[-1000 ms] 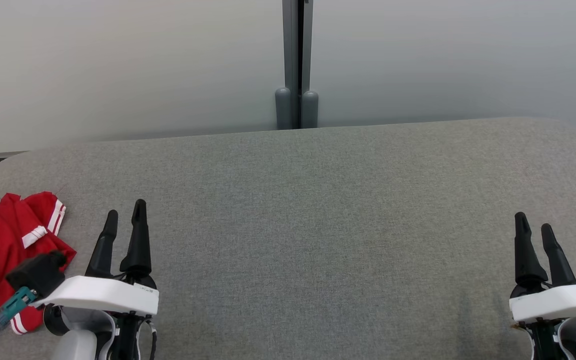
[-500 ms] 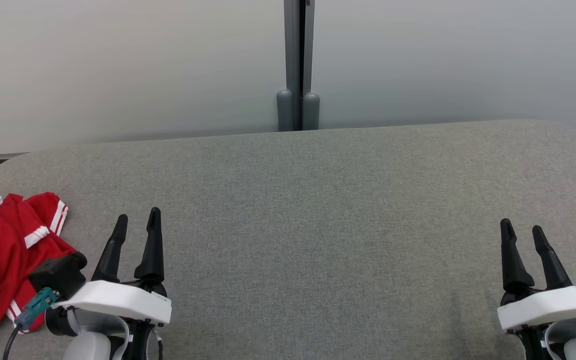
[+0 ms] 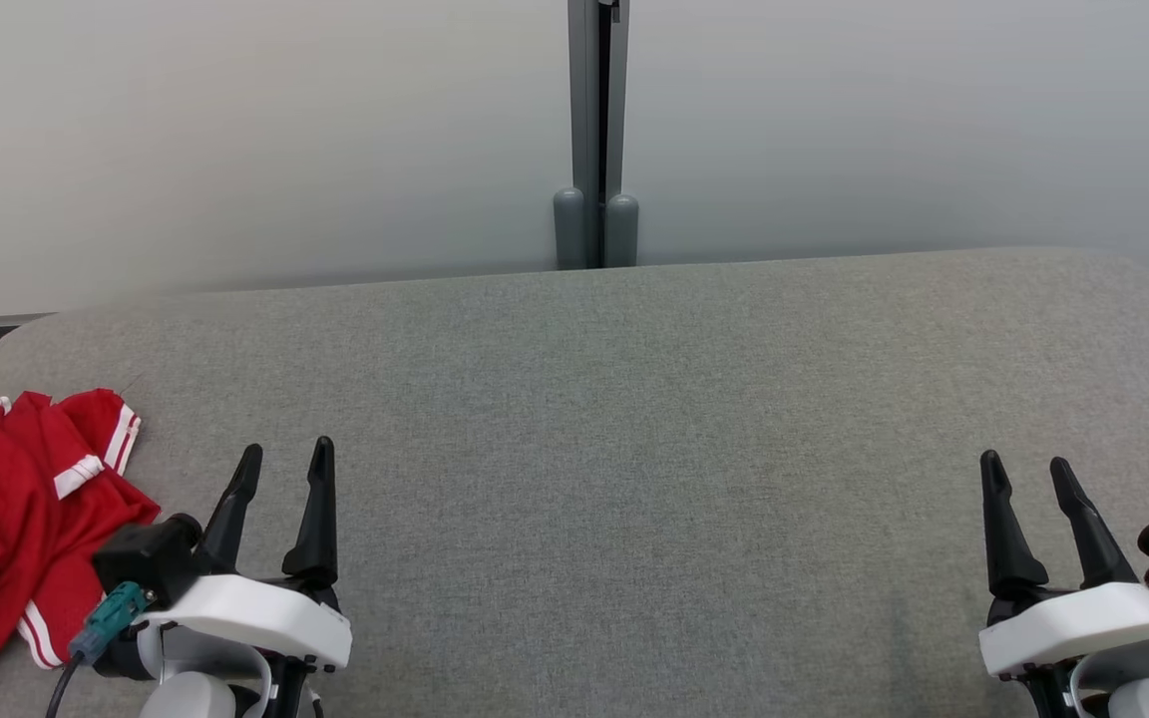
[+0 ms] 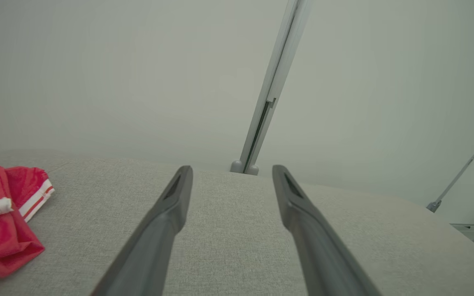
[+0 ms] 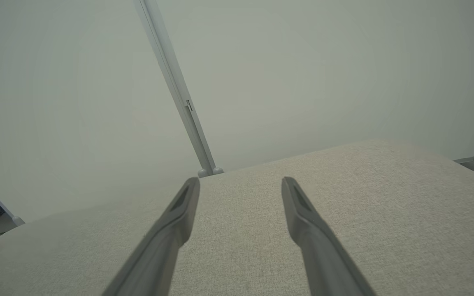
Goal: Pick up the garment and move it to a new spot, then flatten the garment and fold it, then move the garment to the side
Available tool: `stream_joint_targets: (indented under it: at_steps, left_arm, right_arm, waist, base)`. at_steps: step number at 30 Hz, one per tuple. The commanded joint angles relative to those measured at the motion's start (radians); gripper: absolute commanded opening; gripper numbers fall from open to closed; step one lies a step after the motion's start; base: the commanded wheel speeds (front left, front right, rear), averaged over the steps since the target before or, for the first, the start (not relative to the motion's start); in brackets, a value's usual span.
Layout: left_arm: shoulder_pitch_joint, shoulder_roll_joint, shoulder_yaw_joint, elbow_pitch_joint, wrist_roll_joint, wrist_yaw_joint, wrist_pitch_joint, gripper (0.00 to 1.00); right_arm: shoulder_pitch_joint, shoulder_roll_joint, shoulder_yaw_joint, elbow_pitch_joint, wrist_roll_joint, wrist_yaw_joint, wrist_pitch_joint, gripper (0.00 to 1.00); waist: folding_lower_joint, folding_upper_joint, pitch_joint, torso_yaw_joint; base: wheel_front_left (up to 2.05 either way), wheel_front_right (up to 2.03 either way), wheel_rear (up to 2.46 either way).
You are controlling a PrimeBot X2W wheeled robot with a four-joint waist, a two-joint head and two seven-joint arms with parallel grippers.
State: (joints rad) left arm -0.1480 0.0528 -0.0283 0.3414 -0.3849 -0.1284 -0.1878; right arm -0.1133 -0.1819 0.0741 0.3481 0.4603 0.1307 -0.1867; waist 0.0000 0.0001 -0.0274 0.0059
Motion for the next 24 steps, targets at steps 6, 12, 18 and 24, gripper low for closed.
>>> stream_joint_targets:
  at_steps: [6,12,18,24]
  left_arm:
    - [-0.003,0.004,0.004,0.016,0.062,0.003,-0.018,1.0]
    - [-0.002,0.003,0.005,0.036,0.112,0.004,-0.031,1.0]
    - [-0.007,0.002,0.003,0.052,0.161,0.004,-0.043,1.0]
    - [-0.009,0.001,0.003,0.076,0.207,0.004,-0.056,1.0]
  right_arm:
    - [-0.008,-0.013,0.01,0.013,-0.052,0.0,-0.021,1.0]
    - [-0.013,-0.017,0.018,0.034,-0.096,0.0,-0.033,1.0]
    - [-0.018,-0.022,0.025,0.049,-0.135,0.0,-0.046,1.0]
    - [-0.019,-0.025,0.027,0.064,-0.174,0.0,-0.058,1.0]
  waist:
    - [0.0,-0.0001,-0.005,0.001]
    - [0.0,-0.0001,-0.009,0.005]
    - [0.0,-0.0001,-0.012,0.01]
    - [0.0,-0.0001,-0.016,0.013]
  base:
    - [0.0,0.0,0.0]
    - [0.0,0.0,0.0]
    - [0.0,0.0,0.0]
    - [0.0,0.0,0.0]
